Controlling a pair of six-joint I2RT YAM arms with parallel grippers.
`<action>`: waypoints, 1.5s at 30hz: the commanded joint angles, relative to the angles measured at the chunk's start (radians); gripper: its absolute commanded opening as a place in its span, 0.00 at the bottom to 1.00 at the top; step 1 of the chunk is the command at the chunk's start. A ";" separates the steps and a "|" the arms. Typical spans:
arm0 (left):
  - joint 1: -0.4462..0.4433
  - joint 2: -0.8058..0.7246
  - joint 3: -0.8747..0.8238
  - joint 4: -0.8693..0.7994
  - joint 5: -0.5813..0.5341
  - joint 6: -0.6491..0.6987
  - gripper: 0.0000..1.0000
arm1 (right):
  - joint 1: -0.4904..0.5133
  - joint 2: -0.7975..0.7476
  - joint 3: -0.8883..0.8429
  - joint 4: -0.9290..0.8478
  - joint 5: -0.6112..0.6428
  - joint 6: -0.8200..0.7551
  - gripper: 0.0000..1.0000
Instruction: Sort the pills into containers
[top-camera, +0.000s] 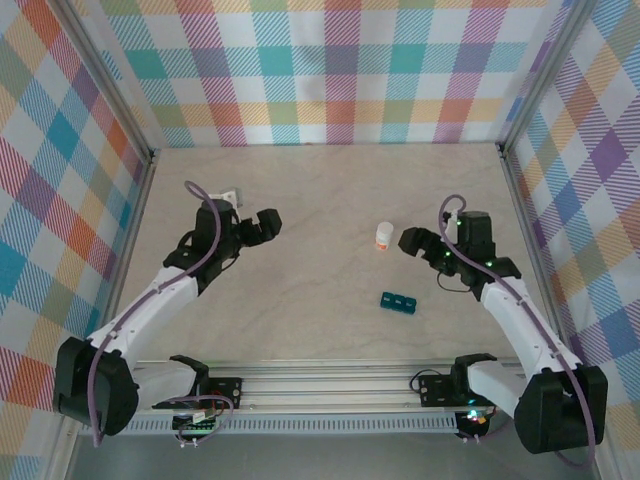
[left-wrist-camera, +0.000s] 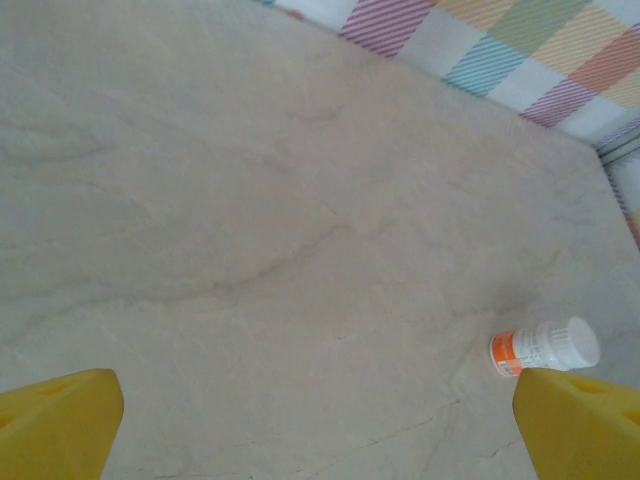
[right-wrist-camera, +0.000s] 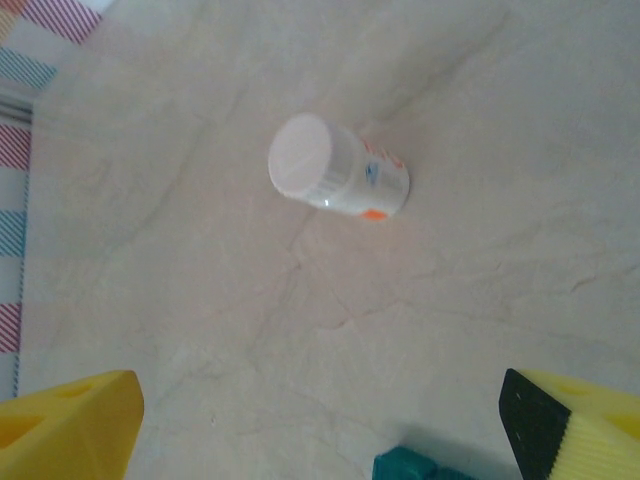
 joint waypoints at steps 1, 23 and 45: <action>-0.007 0.035 -0.002 0.012 -0.017 -0.031 1.00 | 0.038 0.018 -0.018 -0.043 0.071 0.037 0.92; -0.011 0.194 0.065 0.081 0.016 -0.061 1.00 | 0.164 0.142 0.097 -0.230 0.246 0.022 0.90; -0.017 0.232 0.085 0.065 0.062 -0.037 1.00 | 0.221 0.042 -0.155 -0.198 0.190 0.190 0.90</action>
